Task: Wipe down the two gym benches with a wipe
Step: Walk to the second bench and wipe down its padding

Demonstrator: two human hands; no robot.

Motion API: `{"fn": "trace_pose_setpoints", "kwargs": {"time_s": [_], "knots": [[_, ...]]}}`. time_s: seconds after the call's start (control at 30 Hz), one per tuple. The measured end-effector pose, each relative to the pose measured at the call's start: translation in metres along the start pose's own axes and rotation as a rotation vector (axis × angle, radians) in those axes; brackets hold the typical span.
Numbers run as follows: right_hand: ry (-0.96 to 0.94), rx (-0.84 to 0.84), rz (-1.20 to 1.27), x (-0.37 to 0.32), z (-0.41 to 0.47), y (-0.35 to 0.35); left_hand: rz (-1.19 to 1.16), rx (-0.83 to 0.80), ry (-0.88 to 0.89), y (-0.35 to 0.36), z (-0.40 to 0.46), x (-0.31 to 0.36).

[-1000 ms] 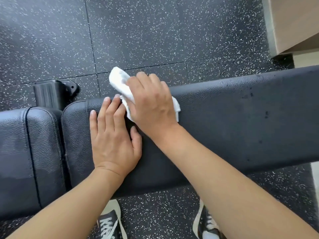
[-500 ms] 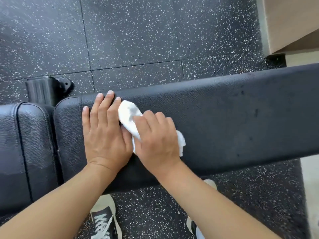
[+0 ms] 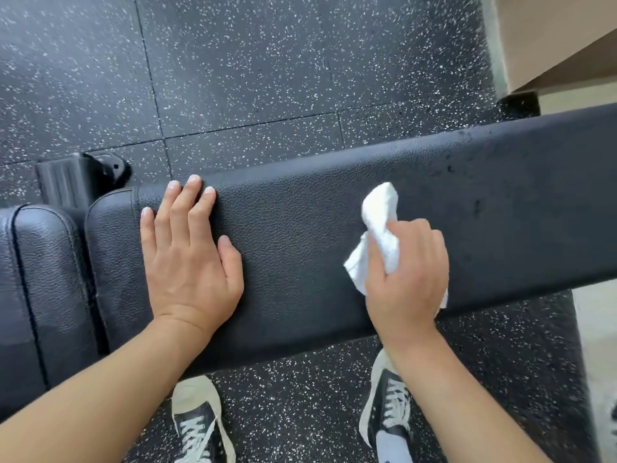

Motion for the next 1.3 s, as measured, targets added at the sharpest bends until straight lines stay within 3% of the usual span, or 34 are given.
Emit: {"fn": "trace_pose_setpoints", "kwargs": {"time_s": [0.13,0.2,0.27,0.43,0.57,0.63,0.7,0.87,1.0,1.13,1.3], "knots": [[-0.195,-0.116,-0.026,-0.099,-0.026,0.052,-0.036,0.0,-0.013,-0.004,0.002,0.003],[-0.183,-0.092,-0.005,-0.12,-0.027,0.064,-0.049,0.009,-0.013,-0.003,0.003,0.003],[-0.175,-0.096,0.022,-0.118,-0.028,0.066,-0.033,0.014,-0.01,-0.001,0.002,0.0],[-0.376,-0.09,-0.083,-0.068,-0.031,0.041,-0.011,0.01,-0.001,0.0,0.0,0.0],[-0.078,-0.004,-0.077,0.037,-0.022,-0.013,0.0,0.014,-0.002,-0.001,-0.001,0.001],[0.073,-0.002,-0.056,0.054,-0.021,-0.025,0.001,0.022,0.0,0.0,0.0,-0.001],[0.07,-0.021,-0.058,0.036,-0.024,-0.016,-0.005,0.022,-0.002,0.001,0.0,0.0],[-0.183,-0.125,-0.003,-0.079,-0.012,0.044,0.004,0.018,-0.006,-0.001,0.001,0.002],[-0.254,-0.049,0.04,-0.127,0.0,0.073,0.019,0.034,-0.027,0.004,0.002,-0.001],[-0.417,-0.046,-0.055,-0.066,-0.015,0.05,0.018,0.026,0.002,0.002,0.0,-0.001],[-0.307,-0.071,-0.106,0.069,-0.039,-0.019,0.026,0.022,-0.008,0.0,0.0,0.0]]}}
Point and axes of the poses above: each hand's wrist, its own z-axis towards the middle knuckle, its own y-axis out of the palm, x = y × z, the point moved 1 cm from there along z, towards the middle knuckle, and after that the axes turned 12 degrees about -x, right-handed, at the moved point
